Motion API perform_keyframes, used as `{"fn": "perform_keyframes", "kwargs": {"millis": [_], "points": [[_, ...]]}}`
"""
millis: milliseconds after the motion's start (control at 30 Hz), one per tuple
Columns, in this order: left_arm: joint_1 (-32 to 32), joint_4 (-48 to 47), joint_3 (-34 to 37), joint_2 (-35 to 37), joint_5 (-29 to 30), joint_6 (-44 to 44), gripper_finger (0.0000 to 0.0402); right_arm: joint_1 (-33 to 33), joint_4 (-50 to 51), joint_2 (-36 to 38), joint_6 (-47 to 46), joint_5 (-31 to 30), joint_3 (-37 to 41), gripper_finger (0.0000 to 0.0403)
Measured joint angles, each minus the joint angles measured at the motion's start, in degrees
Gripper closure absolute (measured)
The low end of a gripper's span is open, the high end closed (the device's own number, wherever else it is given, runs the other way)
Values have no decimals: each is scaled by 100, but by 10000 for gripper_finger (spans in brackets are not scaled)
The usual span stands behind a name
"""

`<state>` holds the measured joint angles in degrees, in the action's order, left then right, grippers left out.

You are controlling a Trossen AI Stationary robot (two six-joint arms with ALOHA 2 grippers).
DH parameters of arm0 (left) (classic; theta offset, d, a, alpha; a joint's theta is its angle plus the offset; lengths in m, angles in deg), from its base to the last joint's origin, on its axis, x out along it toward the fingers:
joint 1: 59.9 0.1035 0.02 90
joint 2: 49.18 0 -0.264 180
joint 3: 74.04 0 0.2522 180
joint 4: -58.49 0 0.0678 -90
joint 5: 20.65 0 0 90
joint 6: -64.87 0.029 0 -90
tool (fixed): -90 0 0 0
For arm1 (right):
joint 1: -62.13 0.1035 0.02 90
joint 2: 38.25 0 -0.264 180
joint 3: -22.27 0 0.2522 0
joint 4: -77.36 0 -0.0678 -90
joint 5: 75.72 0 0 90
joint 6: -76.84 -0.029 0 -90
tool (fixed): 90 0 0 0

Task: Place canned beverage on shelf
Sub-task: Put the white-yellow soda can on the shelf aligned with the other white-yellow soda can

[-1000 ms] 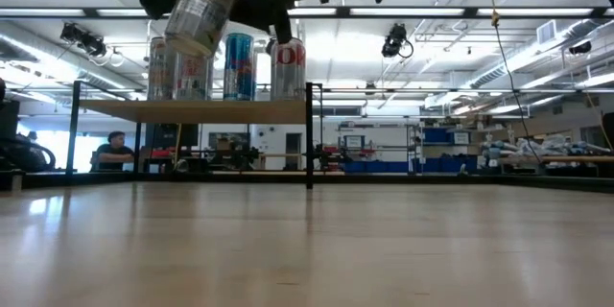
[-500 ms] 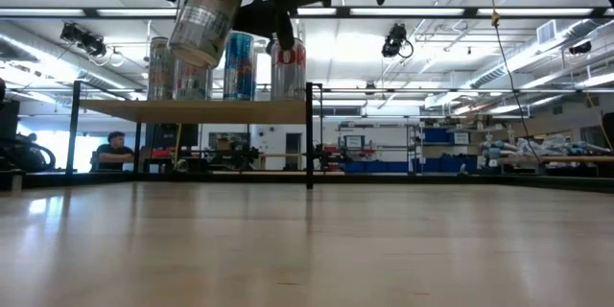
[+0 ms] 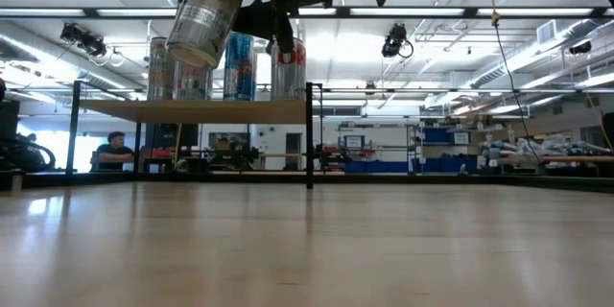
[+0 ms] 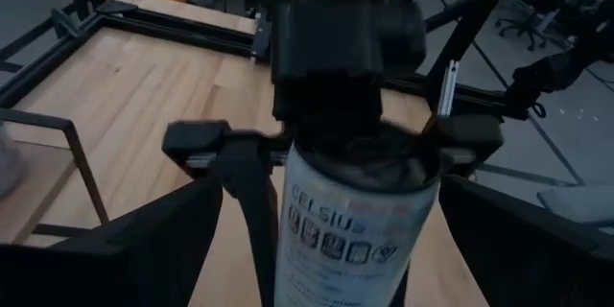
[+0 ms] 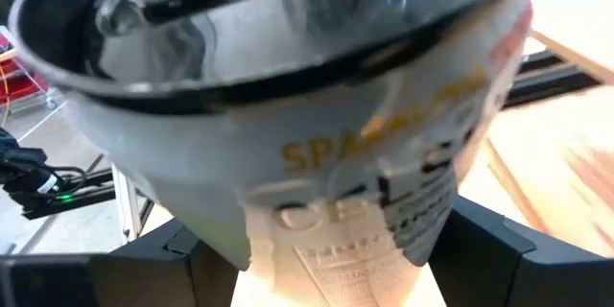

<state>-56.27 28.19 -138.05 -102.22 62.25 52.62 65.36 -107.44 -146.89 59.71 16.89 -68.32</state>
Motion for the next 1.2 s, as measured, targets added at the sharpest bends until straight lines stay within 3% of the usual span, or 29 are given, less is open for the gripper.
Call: {"fn": "perform_keyframes", "kwargs": {"millis": [467, 667, 800, 1200], "points": [[126, -2243, -1973, -1278, -84, 305, 5, -7, 195, 0, -86, 13, -1, 128], [147, -2942, -2806, -1851, -145, 293, 5, 2, 248, 0, -70, 339, -1, 128], [138, -3204, -2892, -2082, -589, 232, 5, 2, 285, 0, -60, 337, -1, 128], [145, -3562, -2893, -2523, -792, 234, 5, -20, 539, 2, -88, 158, -1, 128]]}}
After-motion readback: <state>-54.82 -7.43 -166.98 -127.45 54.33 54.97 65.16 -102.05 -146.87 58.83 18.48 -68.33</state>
